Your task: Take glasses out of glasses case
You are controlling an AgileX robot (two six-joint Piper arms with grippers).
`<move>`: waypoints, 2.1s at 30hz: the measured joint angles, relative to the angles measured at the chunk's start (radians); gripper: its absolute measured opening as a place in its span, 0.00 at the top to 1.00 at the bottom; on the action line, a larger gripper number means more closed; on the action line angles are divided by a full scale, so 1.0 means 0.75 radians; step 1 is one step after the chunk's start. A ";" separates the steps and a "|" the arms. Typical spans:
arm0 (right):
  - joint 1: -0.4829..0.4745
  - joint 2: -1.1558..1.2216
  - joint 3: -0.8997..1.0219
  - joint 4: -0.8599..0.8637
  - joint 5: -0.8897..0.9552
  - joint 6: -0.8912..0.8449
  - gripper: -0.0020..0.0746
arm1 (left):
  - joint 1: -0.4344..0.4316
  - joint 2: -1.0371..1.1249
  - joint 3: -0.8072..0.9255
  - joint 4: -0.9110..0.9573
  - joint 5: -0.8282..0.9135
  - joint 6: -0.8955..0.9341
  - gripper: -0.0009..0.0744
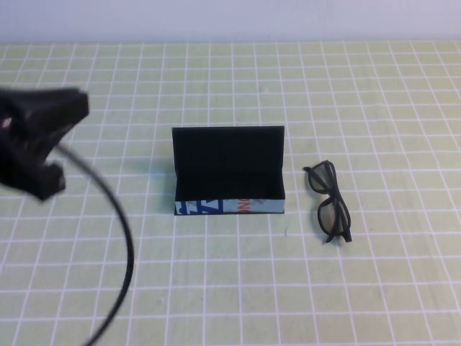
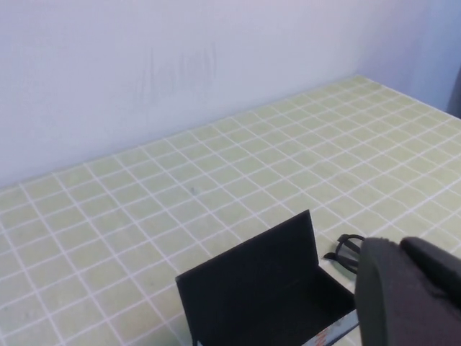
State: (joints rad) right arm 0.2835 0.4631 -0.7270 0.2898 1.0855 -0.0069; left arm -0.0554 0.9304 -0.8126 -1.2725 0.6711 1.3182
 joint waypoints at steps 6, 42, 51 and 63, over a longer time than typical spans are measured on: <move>0.000 -0.213 0.066 0.004 0.014 0.000 0.99 | 0.000 -0.432 0.317 -0.003 -0.150 0.002 0.99; -0.003 -0.275 0.606 0.026 -1.135 -0.244 1.00 | 0.000 -1.193 1.116 -0.035 -0.729 -0.005 0.99; -0.006 -0.278 0.608 -0.076 -1.138 -0.278 1.00 | 0.000 -1.193 1.116 -0.035 -0.729 -0.005 0.99; -0.317 -0.476 0.904 -0.094 -1.382 -0.284 1.00 | 0.000 -1.193 1.116 -0.037 -0.726 -0.005 0.99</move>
State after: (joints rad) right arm 0.0460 0.1062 -0.0491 0.2194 0.0489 -0.2200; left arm -0.0554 0.0355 0.0246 -1.3002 0.1263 1.3144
